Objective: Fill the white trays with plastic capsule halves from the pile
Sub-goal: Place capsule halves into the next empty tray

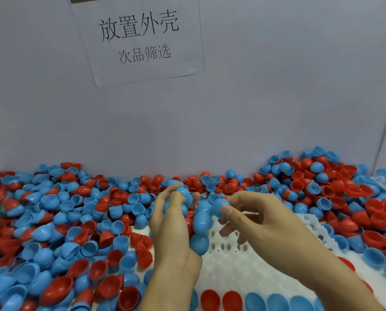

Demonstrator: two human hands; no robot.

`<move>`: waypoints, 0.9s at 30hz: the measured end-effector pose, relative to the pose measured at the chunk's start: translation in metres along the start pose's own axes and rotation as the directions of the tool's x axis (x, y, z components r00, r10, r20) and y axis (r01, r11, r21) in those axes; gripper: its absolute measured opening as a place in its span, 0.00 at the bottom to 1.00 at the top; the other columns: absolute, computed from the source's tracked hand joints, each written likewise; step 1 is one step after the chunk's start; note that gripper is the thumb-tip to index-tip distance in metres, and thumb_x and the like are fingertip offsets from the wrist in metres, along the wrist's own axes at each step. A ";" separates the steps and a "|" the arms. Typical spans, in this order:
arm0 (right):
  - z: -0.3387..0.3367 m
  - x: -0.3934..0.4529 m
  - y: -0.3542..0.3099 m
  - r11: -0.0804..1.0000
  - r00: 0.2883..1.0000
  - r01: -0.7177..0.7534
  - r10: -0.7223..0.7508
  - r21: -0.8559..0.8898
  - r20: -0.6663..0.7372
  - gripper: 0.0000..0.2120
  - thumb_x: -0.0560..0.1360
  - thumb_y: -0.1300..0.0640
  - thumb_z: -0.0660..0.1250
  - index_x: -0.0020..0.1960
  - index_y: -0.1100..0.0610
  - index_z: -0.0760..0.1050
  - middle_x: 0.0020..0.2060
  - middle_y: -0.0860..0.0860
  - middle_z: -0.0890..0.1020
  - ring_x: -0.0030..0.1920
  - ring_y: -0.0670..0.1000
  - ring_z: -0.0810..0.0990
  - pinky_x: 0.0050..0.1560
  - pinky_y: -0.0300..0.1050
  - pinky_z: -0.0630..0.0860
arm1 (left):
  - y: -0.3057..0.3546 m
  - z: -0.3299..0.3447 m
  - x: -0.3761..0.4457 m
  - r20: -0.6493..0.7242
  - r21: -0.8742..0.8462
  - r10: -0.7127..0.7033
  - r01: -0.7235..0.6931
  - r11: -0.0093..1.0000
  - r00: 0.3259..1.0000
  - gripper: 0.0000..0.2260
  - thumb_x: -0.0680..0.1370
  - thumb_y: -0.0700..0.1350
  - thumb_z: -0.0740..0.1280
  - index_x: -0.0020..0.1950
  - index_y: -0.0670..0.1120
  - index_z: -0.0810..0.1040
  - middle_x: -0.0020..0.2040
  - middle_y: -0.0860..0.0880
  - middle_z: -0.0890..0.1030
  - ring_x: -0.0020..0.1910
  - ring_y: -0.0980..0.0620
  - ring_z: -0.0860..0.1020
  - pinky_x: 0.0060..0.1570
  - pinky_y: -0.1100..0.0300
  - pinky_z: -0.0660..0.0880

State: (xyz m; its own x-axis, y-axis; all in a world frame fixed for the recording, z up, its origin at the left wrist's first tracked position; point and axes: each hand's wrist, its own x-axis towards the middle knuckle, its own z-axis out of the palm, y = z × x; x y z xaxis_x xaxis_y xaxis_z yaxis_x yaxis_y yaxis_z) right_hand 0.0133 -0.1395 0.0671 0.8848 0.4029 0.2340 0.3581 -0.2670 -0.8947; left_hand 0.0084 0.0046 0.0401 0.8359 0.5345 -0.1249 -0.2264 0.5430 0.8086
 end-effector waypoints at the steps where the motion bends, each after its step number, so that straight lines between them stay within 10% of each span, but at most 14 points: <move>1: 0.000 0.000 0.001 1.000 1.000 -0.001 0.001 -0.005 0.004 0.07 0.78 0.49 0.65 0.46 0.49 0.82 0.41 0.43 0.84 0.41 0.41 0.85 0.37 0.36 0.79 | 0.000 0.000 0.001 -0.011 -0.011 -0.006 0.006 1.000 1.000 0.07 0.80 0.44 0.67 0.49 0.55 0.83 0.54 0.44 0.85 0.57 0.41 0.82 0.48 0.48 0.79; 14: -0.003 0.002 0.007 0.996 0.999 -0.010 0.006 -0.087 -0.043 0.05 0.78 0.51 0.66 0.46 0.47 0.81 0.42 0.41 0.84 0.42 0.40 0.84 0.38 0.36 0.79 | -0.006 0.001 0.008 -0.129 -0.107 -0.095 0.082 0.991 0.987 0.08 0.80 0.45 0.66 0.57 0.53 0.81 0.51 0.47 0.86 0.43 0.49 0.83 0.39 0.55 0.77; 27: -0.027 -0.004 0.012 0.964 0.994 -0.080 0.059 -0.255 -0.090 0.12 0.78 0.61 0.68 0.49 0.44 0.84 0.33 0.44 0.84 0.33 0.44 0.81 0.31 0.33 0.76 | -0.013 0.012 -0.007 0.249 0.259 -0.172 0.106 0.960 0.953 0.08 0.79 0.47 0.67 0.43 0.55 0.84 0.41 0.50 0.81 0.33 0.53 0.73 0.30 0.58 0.71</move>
State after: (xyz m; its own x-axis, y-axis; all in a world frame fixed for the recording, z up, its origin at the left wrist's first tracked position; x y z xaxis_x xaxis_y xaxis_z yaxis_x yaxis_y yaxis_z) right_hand 0.0218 -0.1678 0.0660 0.9276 0.3059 0.2146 0.3504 -0.5124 -0.7840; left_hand 0.0114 -0.0136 0.0374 0.9600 0.2552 -0.1150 0.0002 0.4103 0.9119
